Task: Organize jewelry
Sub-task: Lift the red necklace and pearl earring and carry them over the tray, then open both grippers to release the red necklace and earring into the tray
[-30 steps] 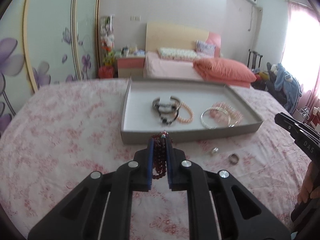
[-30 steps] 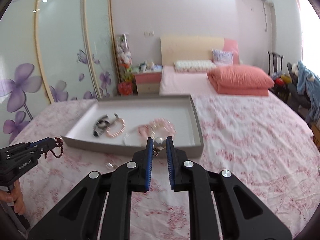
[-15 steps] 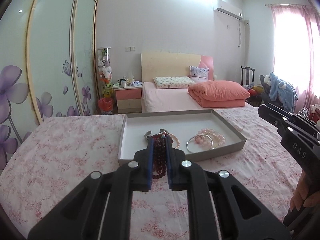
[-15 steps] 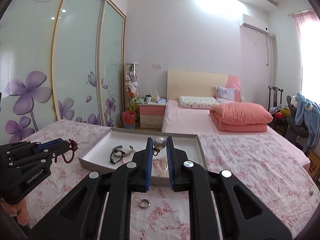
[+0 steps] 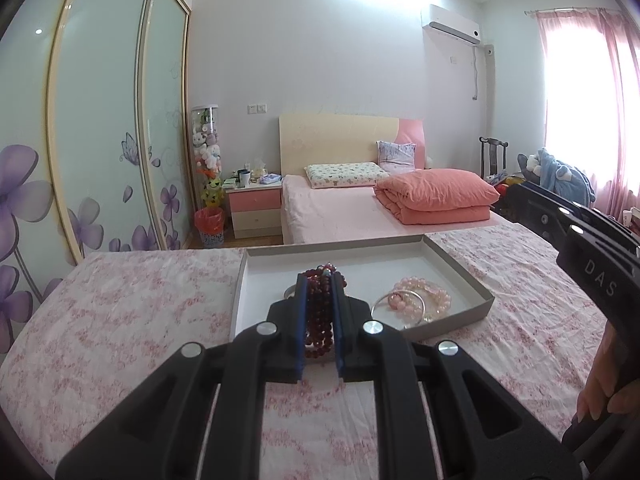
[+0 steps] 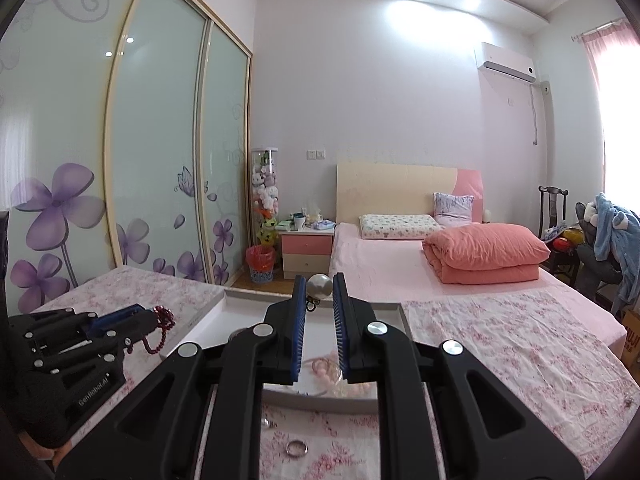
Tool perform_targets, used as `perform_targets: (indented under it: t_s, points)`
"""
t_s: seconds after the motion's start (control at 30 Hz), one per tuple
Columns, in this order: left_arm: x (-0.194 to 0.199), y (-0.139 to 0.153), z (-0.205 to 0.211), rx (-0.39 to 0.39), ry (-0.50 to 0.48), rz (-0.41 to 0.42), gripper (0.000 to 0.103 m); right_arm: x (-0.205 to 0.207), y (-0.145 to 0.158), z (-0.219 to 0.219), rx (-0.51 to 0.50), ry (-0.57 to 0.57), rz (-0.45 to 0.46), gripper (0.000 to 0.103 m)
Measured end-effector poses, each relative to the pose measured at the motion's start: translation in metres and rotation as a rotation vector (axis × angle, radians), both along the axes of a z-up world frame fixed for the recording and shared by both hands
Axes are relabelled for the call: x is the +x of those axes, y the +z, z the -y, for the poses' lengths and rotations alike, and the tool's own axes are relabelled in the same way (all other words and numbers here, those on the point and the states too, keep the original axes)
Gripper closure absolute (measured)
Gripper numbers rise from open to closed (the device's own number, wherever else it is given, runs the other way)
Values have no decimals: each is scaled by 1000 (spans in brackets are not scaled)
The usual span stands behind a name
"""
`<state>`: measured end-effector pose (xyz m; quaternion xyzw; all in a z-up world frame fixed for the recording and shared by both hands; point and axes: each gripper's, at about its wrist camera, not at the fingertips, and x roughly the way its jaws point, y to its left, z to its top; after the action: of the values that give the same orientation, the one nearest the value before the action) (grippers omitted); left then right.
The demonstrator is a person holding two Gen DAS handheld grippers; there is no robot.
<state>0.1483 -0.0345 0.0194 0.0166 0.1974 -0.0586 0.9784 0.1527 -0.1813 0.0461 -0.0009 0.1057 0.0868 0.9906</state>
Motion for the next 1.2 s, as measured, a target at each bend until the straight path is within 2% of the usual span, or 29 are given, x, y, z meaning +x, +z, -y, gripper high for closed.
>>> perform_targets:
  t_s: [0.1, 0.27, 0.63, 0.87, 0.93, 1.0, 1.2]
  points:
    - [18, 0, -2, -12, -4, -10, 91, 12, 0, -1, 0, 1, -5, 88]
    - [59, -7, -4, -50, -15, -66, 91, 49, -10, -4, 16, 15, -77, 88]
    - [137, -54, -7, -95, -12, -248, 91, 126, -58, -3, 89, 65, -339, 88]
    - [157, -68, -7, -118, -25, -305, 90, 149, -75, -1, 152, 93, -457, 88]
    - [158, -68, -9, -134, -24, -311, 89, 150, -76, 2, 161, 94, -474, 84]
    - [158, -66, -12, -149, -24, -307, 88, 149, -76, 4, 171, 93, -481, 70]
    - [149, -55, -26, -179, 7, -296, 83, 140, -69, 12, 185, 77, -461, 69]
